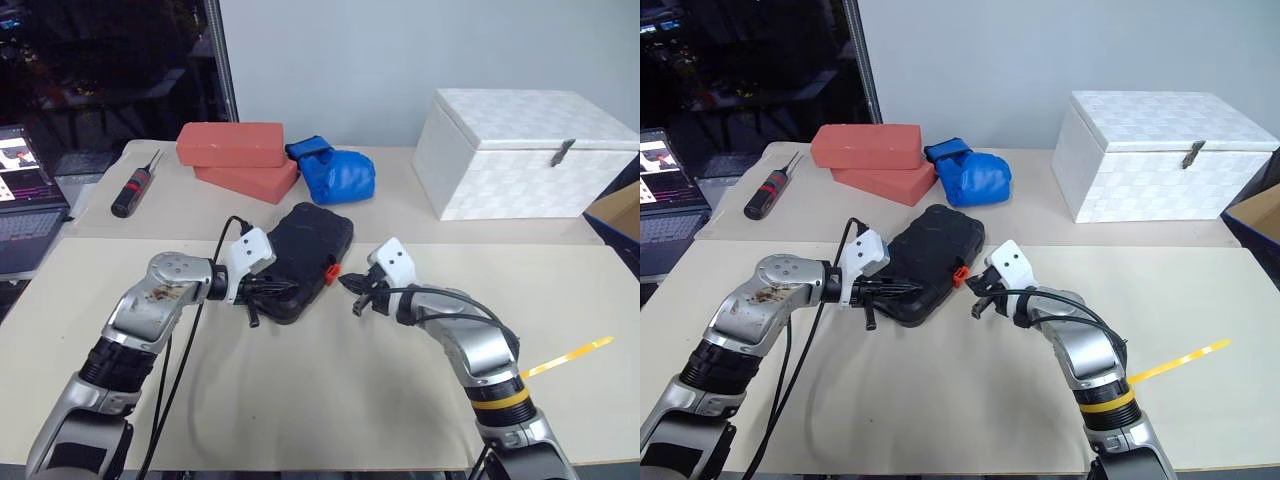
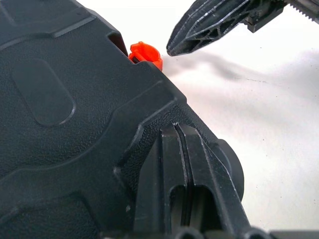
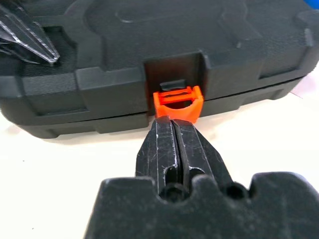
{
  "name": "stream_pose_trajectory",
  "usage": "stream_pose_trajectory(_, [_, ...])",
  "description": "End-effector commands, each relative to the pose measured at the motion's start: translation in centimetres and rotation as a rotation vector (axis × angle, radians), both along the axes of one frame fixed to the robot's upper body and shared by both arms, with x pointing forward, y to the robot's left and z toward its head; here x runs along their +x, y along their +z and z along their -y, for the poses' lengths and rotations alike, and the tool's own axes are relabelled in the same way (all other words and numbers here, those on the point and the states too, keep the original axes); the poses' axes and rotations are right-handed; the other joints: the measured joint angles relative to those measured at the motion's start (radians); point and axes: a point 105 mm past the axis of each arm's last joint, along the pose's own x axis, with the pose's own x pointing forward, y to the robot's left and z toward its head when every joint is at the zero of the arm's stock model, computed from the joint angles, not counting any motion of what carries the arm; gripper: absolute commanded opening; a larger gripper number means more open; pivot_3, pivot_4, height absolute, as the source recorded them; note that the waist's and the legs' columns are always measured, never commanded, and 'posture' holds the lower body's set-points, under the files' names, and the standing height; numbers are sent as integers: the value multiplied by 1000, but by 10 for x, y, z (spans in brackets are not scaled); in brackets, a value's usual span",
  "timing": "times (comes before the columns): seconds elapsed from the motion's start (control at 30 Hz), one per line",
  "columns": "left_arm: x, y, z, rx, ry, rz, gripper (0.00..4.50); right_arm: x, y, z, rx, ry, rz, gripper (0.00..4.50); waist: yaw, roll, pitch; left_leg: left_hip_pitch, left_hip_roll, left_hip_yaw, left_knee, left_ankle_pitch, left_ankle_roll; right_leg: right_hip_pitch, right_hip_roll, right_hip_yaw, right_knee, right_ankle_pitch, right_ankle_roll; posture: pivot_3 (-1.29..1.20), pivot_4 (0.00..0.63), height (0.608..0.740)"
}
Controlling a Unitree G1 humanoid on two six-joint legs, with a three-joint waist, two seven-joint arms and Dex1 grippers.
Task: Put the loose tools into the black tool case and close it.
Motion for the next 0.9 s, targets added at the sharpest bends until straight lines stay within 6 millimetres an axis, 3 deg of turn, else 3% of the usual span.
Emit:
stream_pose_trajectory(0.03, [-5,-41,-8,89,35,-133,0,8,1,-2,-7,-29,27,61,0,0,0,0,0,0,0,0,0,0,0,0,0,0,0,0,150,740])
stream_pose_trajectory(0.5, [-4,-48,-8,106,42,-131,0,16,20,-24,45,5,81,61,-2,0,0,1,0,0,0,0,1,0,0,0,1,1,-1,0,150,740])
stream_pose_trajectory(0.9, [-5,-49,-4,100,40,-135,0,20,11,-41,42,37,53,61,-12,1,-1,3,0,0,0,2,2,1,0,0,1,4,-2,0,150,740])
